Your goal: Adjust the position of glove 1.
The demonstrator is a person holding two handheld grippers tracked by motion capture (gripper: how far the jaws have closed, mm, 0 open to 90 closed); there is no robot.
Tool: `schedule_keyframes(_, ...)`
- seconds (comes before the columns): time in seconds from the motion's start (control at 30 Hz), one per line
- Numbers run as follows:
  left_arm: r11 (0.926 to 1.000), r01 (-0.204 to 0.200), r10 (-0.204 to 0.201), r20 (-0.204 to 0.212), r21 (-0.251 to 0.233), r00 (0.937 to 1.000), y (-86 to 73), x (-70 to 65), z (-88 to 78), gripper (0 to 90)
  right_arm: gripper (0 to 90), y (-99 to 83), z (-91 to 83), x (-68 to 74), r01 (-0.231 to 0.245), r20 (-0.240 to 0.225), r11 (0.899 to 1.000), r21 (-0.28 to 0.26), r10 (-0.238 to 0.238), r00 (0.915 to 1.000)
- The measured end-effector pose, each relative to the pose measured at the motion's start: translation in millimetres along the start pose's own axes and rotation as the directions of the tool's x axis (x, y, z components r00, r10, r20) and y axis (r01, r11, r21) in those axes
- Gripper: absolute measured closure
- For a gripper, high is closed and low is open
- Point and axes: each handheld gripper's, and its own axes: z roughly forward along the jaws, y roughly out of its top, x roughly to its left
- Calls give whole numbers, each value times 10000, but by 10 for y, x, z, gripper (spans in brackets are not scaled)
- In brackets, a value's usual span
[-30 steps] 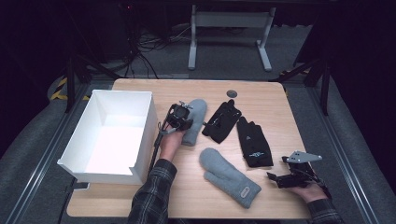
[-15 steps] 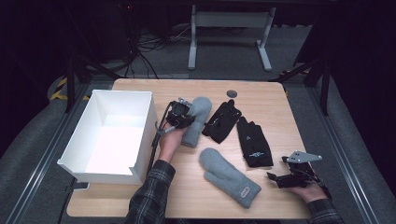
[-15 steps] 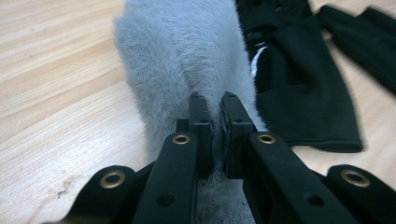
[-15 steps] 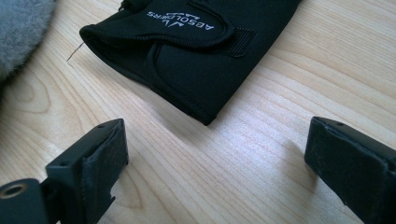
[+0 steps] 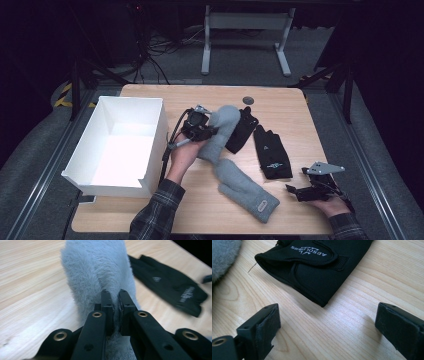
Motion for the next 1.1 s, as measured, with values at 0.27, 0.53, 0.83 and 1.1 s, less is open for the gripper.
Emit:
schedule_keyframes(0.27, 9987, -482, 469, 639, 184, 9969, -112, -323, -48, 856, 64, 1, 0, 1, 3, 0, 10000, 10, -3, 10000)
schedule_keyframes(0.53, 9971, -718, 668, 1584, 261, 9851, -284, -652, -67, 856, 69, 2, 0, 2, 8, 0, 10000, 14, -8, 10000)
schedule_keyframes(0.83, 9941, -945, 817, 2052, 535, 9753, -517, -840, 15, 855, 222, 106, -104, 33, -18, -456, 10000, 9, 19, 9990)
schedule_keyframes(1.1, 9904, -1131, 934, 2181, 796, 9715, -681, -816, 136, 757, 295, 244, -210, 82, 95, -597, 9988, -483, -123, 9981)
